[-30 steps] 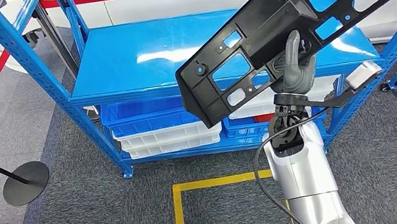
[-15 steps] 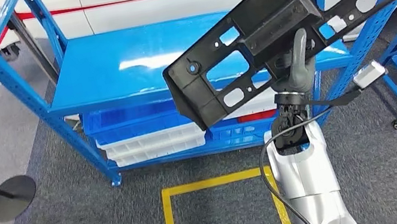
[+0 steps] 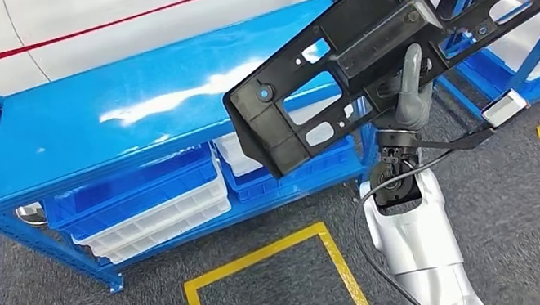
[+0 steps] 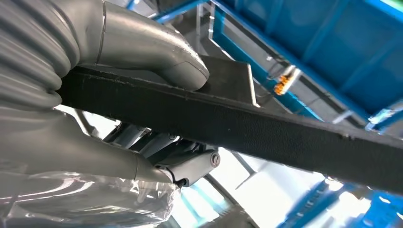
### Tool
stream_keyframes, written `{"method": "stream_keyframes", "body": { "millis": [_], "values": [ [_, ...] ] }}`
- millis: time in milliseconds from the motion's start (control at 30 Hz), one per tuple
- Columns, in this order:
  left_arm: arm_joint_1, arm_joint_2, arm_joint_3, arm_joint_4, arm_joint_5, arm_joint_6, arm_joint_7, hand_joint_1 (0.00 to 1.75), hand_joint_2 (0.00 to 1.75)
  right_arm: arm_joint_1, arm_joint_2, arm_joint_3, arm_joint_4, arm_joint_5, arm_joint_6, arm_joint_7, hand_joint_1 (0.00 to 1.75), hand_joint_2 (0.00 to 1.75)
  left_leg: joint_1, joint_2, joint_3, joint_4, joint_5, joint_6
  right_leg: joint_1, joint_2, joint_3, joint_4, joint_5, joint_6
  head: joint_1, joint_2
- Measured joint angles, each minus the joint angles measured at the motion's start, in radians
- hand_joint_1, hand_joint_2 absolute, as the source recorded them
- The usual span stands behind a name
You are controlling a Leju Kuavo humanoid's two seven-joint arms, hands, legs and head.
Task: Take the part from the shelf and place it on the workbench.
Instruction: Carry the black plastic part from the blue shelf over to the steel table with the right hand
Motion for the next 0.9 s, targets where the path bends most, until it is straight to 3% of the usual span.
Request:
{"method": "stream_keyframes", "body": {
  "millis": [33,100,167,233,300,333,367,467,533,600,633,700,733,800,833,867,900],
  "values": [
    [0.0,0.001,0.0,0.0,0.0,-0.001,0.0,0.0,1.75,0.004,0.0,0.0,-0.001,0.0,0.002,-0.002,1.75,1.75,-0.002,-0.005,0.005,-0.009,-0.001,0.002,-0.004,0.011,-0.003,-0.002,0.003,0.007,0.0,0.0],
    [0.0,0.0,0.0,0.0,0.0,-0.002,0.0,0.0,1.75,0.015,0.0,0.0,-0.007,0.002,0.004,-0.005,1.75,1.75,-0.003,0.018,0.011,-0.025,0.006,0.001,-0.01,0.028,-0.006,-0.009,0.009,0.021,-0.001,0.0],
    [-0.001,-0.001,0.001,0.0,0.0,-0.002,0.0,0.0,1.75,0.021,-0.001,0.0,-0.016,0.004,0.005,-0.008,1.75,1.75,0.002,0.044,0.019,-0.047,0.016,0.005,-0.005,-0.007,-0.02,0.016,-0.011,0.031,0.0,0.0],
    [0.0,-0.003,0.001,0.0,-0.001,-0.002,-0.001,0.0,1.75,0.023,-0.002,0.0,-0.022,0.008,0.006,-0.009,1.75,1.75,0.002,0.073,0.024,-0.059,0.022,0.01,-0.002,-0.069,-0.069,0.116,-0.067,0.037,0.001,0.0],
    [0.002,-0.004,0.001,0.0,-0.002,-0.002,0.0,0.0,1.75,0.032,-0.003,0.0,-0.024,0.011,0.006,-0.009,1.75,1.75,0.001,0.102,0.024,-0.059,0.021,0.011,-0.003,-0.095,-0.119,0.22,-0.108,0.042,0.001,0.0],
    [0.003,-0.004,0.002,0.0,-0.004,-0.003,0.001,0.0,1.75,0.037,-0.003,0.0,-0.025,0.012,0.005,-0.009,1.75,1.75,0.001,0.116,0.024,-0.058,0.02,0.011,-0.005,-0.101,-0.123,0.232,-0.104,0.045,0.001,0.0],
    [0.003,-0.005,0.002,0.0,-0.006,-0.003,0.002,0.0,1.75,0.041,-0.004,-0.001,-0.028,0.014,0.005,-0.01,1.75,1.75,0.001,0.129,0.024,-0.057,0.018,0.01,-0.005,-0.107,-0.108,0.206,-0.083,0.046,0.001,0.0],
    [0.0,-0.007,0.002,0.0,-0.009,-0.002,0.003,0.0,1.75,0.044,-0.003,-0.001,-0.041,0.016,0.005,-0.01,1.75,1.75,-0.003,0.162,0.024,-0.047,0.01,0.0,0.001,-0.161,-0.005,0.021,-0.008,0.036,0.0,0.0],
    [-0.001,-0.007,0.002,0.0,-0.009,-0.002,0.003,0.0,1.75,0.043,-0.003,-0.001,-0.046,0.018,0.005,-0.011,1.75,1.75,-0.009,0.18,0.027,-0.043,0.004,-0.01,0.008,-0.175,0.018,-0.028,0.001,0.021,0.0,0.0],
    [-0.001,-0.008,0.003,0.0,-0.009,-0.002,0.004,0.0,1.75,0.044,-0.003,-0.001,-0.048,0.023,0.004,-0.012,1.75,1.75,-0.01,0.198,0.031,-0.044,0.001,-0.02,0.008,-0.149,0.017,-0.031,0.007,0.009,0.0,0.0],
    [-0.001,-0.009,0.004,0.0,-0.009,-0.002,0.004,0.0,1.75,0.045,-0.004,-0.001,-0.049,0.026,0.003,-0.013,1.75,1.75,-0.009,0.192,0.031,-0.038,-0.007,-0.025,0.006,-0.138,0.018,-0.034,0.01,0.003,0.0,0.0],
    [0.0,-0.01,0.004,0.0,-0.009,-0.002,0.005,0.0,1.75,0.045,-0.003,-0.001,-0.051,0.031,0.002,-0.016,1.75,1.75,-0.003,0.149,0.008,0.026,-0.054,-0.032,0.0,-0.118,0.019,-0.04,0.017,-0.008,0.0,0.0],
    [0.001,-0.01,0.004,0.0,-0.01,-0.002,0.006,0.0,1.75,0.046,-0.002,-0.001,-0.052,0.032,0.002,-0.017,1.75,1.75,-0.001,0.12,-0.017,0.087,-0.089,-0.034,-0.001,-0.107,0.018,-0.04,0.019,-0.011,0.001,0.0],
    [0.007,-0.01,0.005,0.0,-0.01,-0.002,0.009,0.0,1.75,0.049,-0.001,-0.001,-0.051,0.036,-0.002,-0.017,1.75,1.75,0.0,0.095,-0.07,0.211,-0.141,-0.036,0.0,-0.081,0.015,-0.039,0.021,-0.014,0.001,0.0],
    [0.008,-0.01,0.006,0.0,-0.01,-0.002,0.01,0.0,1.75,0.05,-0.001,-0.001,-0.051,0.038,-0.005,-0.017,1.75,1.75,0.0,0.092,-0.081,0.235,-0.141,-0.036,0.001,-0.066,0.014,-0.037,0.021,-0.014,0.001,0.0],
    [0.009,-0.01,0.006,0.0,-0.01,-0.002,0.011,0.0,1.75,0.051,-0.001,-0.001,-0.051,0.04,-0.008,-0.018,1.75,1.75,0.0,0.089,-0.072,0.216,-0.12,-0.035,0.001,-0.051,0.013,-0.036,0.022,-0.014,0.001,0.0],
    [0.009,-0.01,0.006,0.0,-0.011,-0.002,0.012,0.0,1.75,0.05,-0.001,-0.001,-0.052,0.042,-0.012,-0.018,1.75,1.75,0.001,0.083,-0.047,0.163,-0.085,-0.033,0.001,-0.035,0.013,-0.034,0.022,-0.012,0.001,0.0]
  ]
}}
